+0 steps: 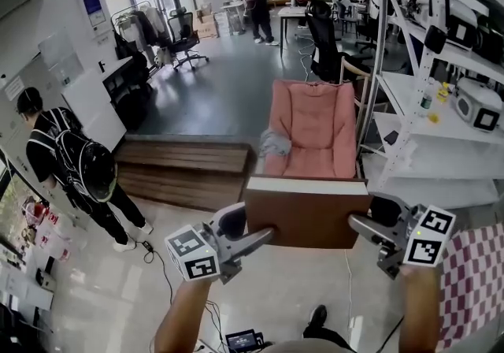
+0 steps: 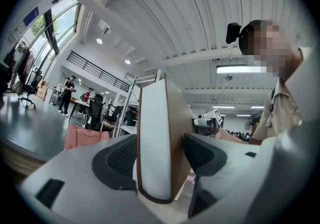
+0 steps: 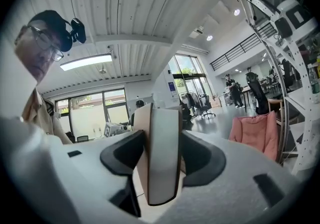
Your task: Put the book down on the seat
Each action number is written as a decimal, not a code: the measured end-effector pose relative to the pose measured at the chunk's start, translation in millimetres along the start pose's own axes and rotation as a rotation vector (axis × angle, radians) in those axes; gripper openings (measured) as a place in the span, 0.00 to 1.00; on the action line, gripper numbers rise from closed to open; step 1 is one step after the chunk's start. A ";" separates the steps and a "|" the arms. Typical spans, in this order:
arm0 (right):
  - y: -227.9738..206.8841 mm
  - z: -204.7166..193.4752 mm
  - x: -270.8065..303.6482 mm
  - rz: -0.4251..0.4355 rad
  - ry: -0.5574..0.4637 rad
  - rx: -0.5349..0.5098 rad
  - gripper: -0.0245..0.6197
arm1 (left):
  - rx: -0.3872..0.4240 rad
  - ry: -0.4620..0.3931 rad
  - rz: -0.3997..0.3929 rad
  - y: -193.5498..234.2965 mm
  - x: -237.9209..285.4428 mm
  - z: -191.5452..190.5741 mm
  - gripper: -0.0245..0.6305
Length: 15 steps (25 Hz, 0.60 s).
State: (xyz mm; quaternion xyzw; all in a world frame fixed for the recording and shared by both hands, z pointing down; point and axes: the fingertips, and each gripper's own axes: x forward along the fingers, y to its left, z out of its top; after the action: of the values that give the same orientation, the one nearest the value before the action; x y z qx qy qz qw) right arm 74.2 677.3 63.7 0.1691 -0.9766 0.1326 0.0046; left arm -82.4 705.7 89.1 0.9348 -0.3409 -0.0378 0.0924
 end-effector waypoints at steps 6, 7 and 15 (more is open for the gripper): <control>-79.3 11.4 0.2 0.029 0.006 0.020 0.38 | -0.012 -0.005 0.030 37.5 65.5 -2.7 0.46; -90.4 13.3 0.3 0.033 0.007 0.023 0.38 | -0.013 -0.004 0.033 42.8 74.7 -3.1 0.46; -160.0 30.9 -11.1 0.062 0.004 0.032 0.38 | -0.018 0.020 0.068 64.0 140.9 3.7 0.46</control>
State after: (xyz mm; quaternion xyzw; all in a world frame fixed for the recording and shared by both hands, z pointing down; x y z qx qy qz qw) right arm 138.8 527.7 74.5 0.1387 -0.9791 0.1485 -0.0001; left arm -15.5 566.3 97.2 0.9221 -0.3713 -0.0283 0.1054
